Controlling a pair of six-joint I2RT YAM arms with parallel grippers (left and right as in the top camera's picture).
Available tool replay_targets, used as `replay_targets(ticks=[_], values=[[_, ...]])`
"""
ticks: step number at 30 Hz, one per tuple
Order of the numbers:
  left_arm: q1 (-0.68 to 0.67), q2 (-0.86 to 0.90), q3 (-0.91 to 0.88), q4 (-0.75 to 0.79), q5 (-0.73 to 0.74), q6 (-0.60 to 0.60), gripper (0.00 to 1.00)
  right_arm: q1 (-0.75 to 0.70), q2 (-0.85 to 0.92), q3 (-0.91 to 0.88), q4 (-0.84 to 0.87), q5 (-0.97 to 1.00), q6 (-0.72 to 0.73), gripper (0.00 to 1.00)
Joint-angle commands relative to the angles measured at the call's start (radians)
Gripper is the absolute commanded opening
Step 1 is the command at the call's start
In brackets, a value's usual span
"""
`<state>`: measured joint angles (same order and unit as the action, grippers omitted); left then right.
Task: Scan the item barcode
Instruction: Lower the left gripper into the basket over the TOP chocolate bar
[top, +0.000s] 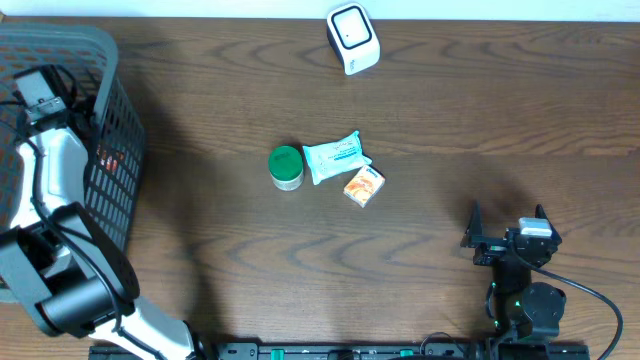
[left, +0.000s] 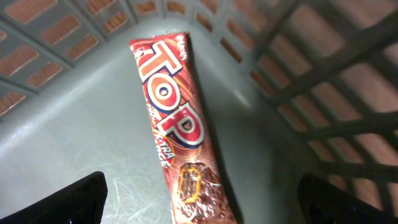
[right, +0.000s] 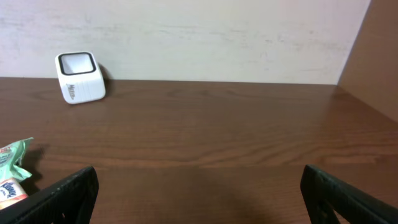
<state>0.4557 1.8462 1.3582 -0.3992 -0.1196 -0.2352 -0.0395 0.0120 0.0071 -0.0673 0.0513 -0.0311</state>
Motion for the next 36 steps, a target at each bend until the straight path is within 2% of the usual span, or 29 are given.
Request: replay_targets(ticks=[1, 6, 15, 36], values=[[0.006, 0.039, 0.017, 0.006, -0.08, -0.039, 0.98, 0.006, -0.006, -0.002, -0.004, -0.001, -0.008, 0.99], [0.006, 0.085, 0.017, 0.018, -0.08, -0.158, 0.98, 0.006, -0.006, -0.002, -0.004, -0.001, -0.008, 0.99], [0.006, 0.2, 0.016, 0.027, -0.076, -0.297, 0.98, 0.006, -0.006, -0.002, -0.004, -0.001, -0.008, 0.99], [0.006, 0.241, 0.014, 0.057, -0.076, -0.301, 0.98, 0.006, -0.006, -0.002, -0.004, -0.001, -0.008, 0.99]])
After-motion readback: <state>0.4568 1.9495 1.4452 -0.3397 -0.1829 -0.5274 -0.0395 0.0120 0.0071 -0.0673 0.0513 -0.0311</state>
